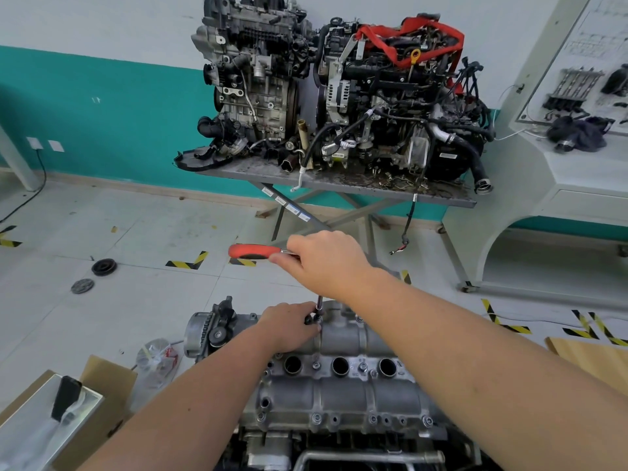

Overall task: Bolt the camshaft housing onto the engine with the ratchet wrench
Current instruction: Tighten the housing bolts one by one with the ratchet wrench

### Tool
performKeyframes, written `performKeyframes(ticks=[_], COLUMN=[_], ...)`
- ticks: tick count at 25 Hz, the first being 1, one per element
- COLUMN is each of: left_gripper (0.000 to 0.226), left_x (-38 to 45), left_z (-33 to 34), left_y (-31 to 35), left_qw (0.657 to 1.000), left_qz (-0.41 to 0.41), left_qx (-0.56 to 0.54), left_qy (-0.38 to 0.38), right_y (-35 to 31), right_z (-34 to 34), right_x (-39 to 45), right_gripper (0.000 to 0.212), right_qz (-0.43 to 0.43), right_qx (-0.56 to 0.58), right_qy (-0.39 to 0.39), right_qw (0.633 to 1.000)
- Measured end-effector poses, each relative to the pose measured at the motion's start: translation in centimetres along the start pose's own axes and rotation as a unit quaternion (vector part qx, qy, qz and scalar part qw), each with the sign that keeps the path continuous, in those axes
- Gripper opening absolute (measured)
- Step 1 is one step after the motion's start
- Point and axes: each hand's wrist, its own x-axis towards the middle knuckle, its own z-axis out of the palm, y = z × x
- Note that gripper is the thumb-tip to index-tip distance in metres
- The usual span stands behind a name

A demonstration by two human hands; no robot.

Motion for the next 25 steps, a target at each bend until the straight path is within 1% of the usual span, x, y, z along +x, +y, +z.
performKeyframes(ticks=[1, 3, 6, 9, 11, 13, 14, 16, 17, 18, 19, 20, 21, 22, 23, 24, 25], left_gripper=[0.037, 0.036, 0.021, 0.027, 0.027, 0.018, 0.024, 0.037, 0.043, 0.050, 0.054, 0.052, 0.047, 0.039, 0.034, 0.036, 0.041], left_x=[0.0, -0.2, -0.3, -0.3, -0.3, -0.3, -0.4, -0.3, -0.4, -0.8, -1.4, -2.1, -2.6, -2.9, -3.1, -3.0, -2.8], left_z=[0.0, -0.1, -0.1, -0.2, 0.0, 0.0, 0.0, 0.0, -0.1, -0.3, -0.7, -1.4, -2.3, -3.3, -4.5, -5.6, -6.5], left_y=[0.1, 0.1, 0.0, 0.1, 0.0, 0.0, 0.0, -0.1, -0.1, 0.1, 0.3, 0.7, 1.1, 1.3, 1.6, 2.0, 2.7], left_qw=[1.000, 1.000, 1.000, 1.000, 1.000, 0.999, 0.999, 0.999, 0.998, 0.992, 0.968, 0.911, 0.824, 0.734, 0.664, 0.627, 0.613], left_qz=[0.000, -0.003, -0.012, -0.013, -0.017, -0.018, -0.019, -0.022, -0.016, -0.011, -0.006, 0.005, 0.021, 0.037, 0.055, 0.061, 0.046], left_qx=[-0.002, -0.005, -0.017, -0.018, -0.016, -0.029, -0.032, -0.035, -0.060, -0.123, -0.247, -0.410, -0.559, -0.670, -0.737, -0.768, -0.777], left_qy=[-0.003, -0.012, -0.015, -0.022, -0.019, -0.011, -0.007, 0.001, 0.008, 0.014, 0.029, 0.053, 0.087, 0.109, 0.113, 0.120, 0.133], right_y=[-0.3, -1.0, -1.5, -1.9, -1.9, -1.3, -0.9, -0.3, 0.0, 0.3, 0.7, 1.0, 1.3, 1.6, 1.7, 1.7, 1.6], right_z=[0.4, 0.8, 1.1, 1.1, 1.1, 1.0, 0.9, 0.5, 0.3, 0.1, 0.0, 0.0, 0.1, 0.2, 0.4, 0.6, 0.8], right_x=[0.0, 0.2, 0.9, 1.5, 1.6, 1.5, 1.5, 1.2, 1.1, 0.9, 0.6, 0.3, -0.1, -0.4, -0.5, -0.6, -0.8], right_gripper=[0.050, 0.050, 0.049, 0.048, 0.049, 0.052, 0.053, 0.047, 0.042, 0.034, 0.026, 0.019, 0.012, 0.010, 0.012, 0.017, 0.022], right_qz=[0.032, 0.087, 0.166, 0.220, 0.225, 0.209, 0.195, 0.171, 0.170, 0.178, 0.194, 0.209, 0.222, 0.229, 0.233, 0.237, 0.242], right_qx=[-0.015, -0.029, -0.012, -0.004, 0.006, 0.035, 0.060, 0.135, 0.191, 0.265, 0.354, 0.447, 0.535, 0.607, 0.658, 0.695, 0.721], right_qy=[0.020, 0.032, 0.039, 0.040, 0.032, 0.025, 0.018, -0.004, -0.013, -0.020, -0.026, -0.033, -0.041, -0.046, -0.046, -0.039, -0.029], right_qw=[0.999, 0.995, 0.985, 0.975, 0.974, 0.977, 0.979, 0.976, 0.967, 0.947, 0.915, 0.869, 0.814, 0.760, 0.714, 0.678, 0.649])
